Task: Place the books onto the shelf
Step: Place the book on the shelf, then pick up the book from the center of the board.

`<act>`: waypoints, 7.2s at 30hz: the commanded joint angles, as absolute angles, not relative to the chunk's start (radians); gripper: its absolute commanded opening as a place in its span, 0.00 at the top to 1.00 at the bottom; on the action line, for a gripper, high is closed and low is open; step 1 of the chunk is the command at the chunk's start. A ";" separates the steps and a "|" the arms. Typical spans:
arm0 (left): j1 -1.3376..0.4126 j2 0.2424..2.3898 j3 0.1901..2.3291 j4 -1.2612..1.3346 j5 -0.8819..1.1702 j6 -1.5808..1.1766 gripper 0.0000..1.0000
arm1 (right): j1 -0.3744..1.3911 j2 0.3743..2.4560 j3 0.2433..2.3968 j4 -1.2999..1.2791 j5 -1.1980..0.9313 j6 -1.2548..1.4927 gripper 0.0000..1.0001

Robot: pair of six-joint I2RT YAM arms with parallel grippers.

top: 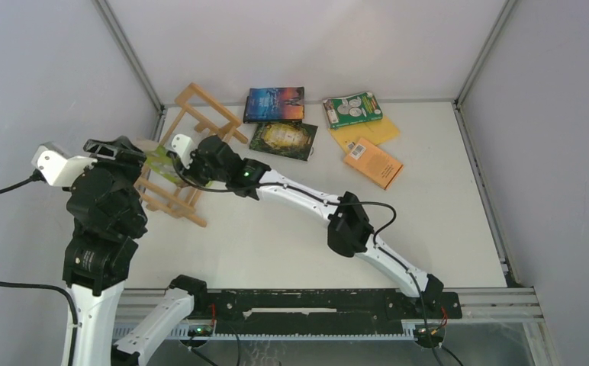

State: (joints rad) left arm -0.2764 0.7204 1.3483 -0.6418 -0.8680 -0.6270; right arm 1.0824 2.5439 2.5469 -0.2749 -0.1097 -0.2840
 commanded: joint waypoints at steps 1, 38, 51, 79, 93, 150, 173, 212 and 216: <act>-0.273 0.703 1.318 -0.576 -0.852 -0.562 0.36 | 1.110 2.545 2.629 -0.113 -0.147 -0.254 1.00; -0.273 0.657 1.255 -0.568 -0.875 -0.567 0.37 | 1.116 2.523 2.582 -0.068 -0.175 -0.211 0.44; -0.273 0.726 1.330 -0.610 -0.848 -0.577 0.37 | 1.069 2.221 2.207 0.051 -0.098 -0.178 0.44; -0.300 1.695 1.784 -0.471 -0.329 -0.719 0.28 | 0.417 2.204 1.959 0.076 -0.107 0.461 0.24; -0.259 2.163 2.131 -0.445 -0.103 -0.969 0.27 | 0.362 2.414 2.165 0.086 -0.209 0.522 0.14; -0.192 2.477 2.350 -0.336 -0.091 -1.109 0.27 | 0.339 2.870 2.610 0.020 -0.215 0.857 0.20; -0.178 2.480 2.353 -0.341 -0.073 -1.118 0.27 | 0.355 2.923 2.645 0.054 -0.236 0.972 0.24; -0.158 2.493 2.352 -0.331 -0.037 -1.147 0.27 | 0.373 2.985 2.691 -0.009 -0.311 1.118 0.45; -0.156 2.486 2.348 -0.339 -0.035 -1.142 0.27 | 0.371 2.979 2.688 -0.010 -0.327 1.130 0.58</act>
